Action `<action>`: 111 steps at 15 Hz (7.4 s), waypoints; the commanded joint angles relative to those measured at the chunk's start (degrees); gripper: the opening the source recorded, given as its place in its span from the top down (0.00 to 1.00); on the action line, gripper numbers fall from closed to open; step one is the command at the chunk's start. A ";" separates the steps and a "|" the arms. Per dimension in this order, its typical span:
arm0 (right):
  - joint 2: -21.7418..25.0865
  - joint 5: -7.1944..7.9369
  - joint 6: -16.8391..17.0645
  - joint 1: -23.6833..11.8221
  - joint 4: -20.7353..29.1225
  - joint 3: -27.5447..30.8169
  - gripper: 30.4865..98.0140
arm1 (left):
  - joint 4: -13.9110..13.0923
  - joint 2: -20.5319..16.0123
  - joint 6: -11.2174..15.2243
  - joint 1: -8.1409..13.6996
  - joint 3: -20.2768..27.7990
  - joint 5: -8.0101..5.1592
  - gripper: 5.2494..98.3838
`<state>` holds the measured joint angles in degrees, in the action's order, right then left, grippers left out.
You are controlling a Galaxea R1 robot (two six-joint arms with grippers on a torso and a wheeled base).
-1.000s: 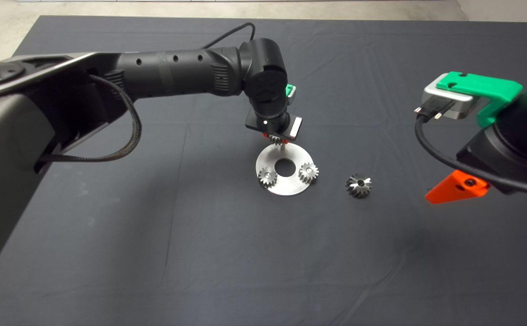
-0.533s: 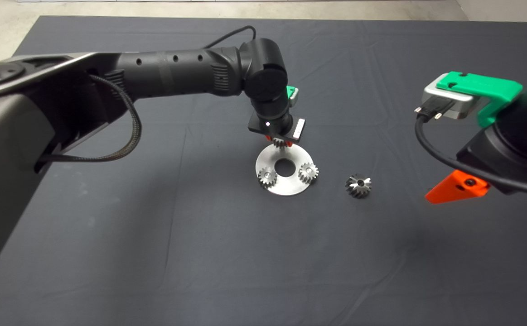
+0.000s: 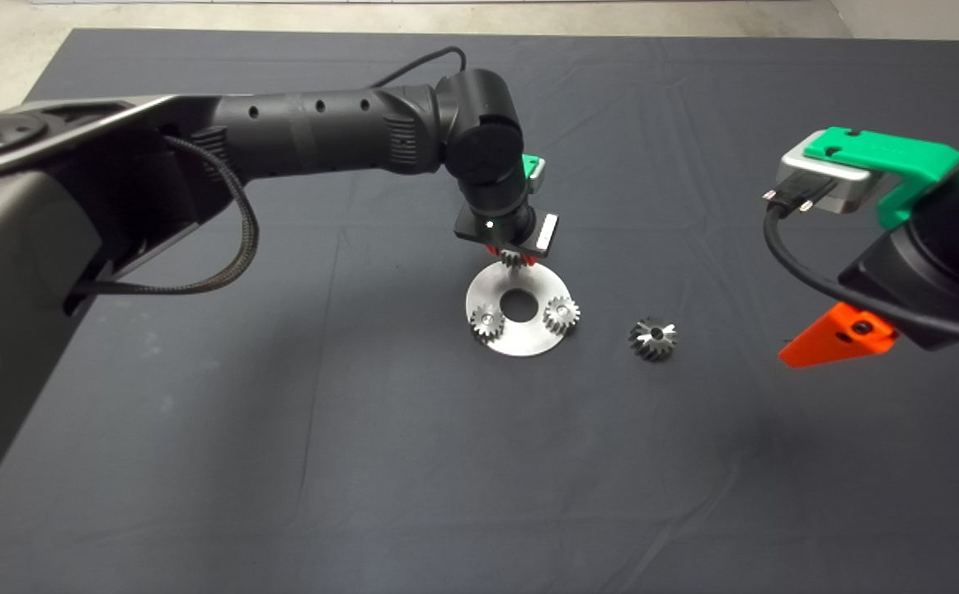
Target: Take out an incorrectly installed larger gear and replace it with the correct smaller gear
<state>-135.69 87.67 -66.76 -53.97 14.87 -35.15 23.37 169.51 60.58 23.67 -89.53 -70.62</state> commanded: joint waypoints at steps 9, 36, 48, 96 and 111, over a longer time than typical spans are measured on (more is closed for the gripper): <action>0.11 0.66 -0.30 -1.41 1.74 -0.35 0.08 | -0.25 0.17 -0.46 0.67 1.48 -1.80 0.68; 1.96 0.57 -0.22 -1.41 1.74 0.00 0.08 | 2.03 0.35 -1.86 6.39 5.55 -7.87 0.68; 2.14 0.66 -0.30 -1.41 1.83 0.27 0.08 | 4.05 0.38 -2.30 3.14 5.78 -4.61 0.68; 3.10 0.66 -0.30 -1.41 1.83 0.36 0.08 | 10.20 0.43 -4.15 -1.08 4.90 -4.70 0.68; 3.02 0.66 -0.30 -1.41 1.74 0.28 0.08 | 11.36 0.35 -4.33 -1.08 5.70 -6.90 0.69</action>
<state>-132.69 87.71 -66.76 -53.97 14.87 -35.08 32.90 169.74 56.36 22.19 -84.29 -75.53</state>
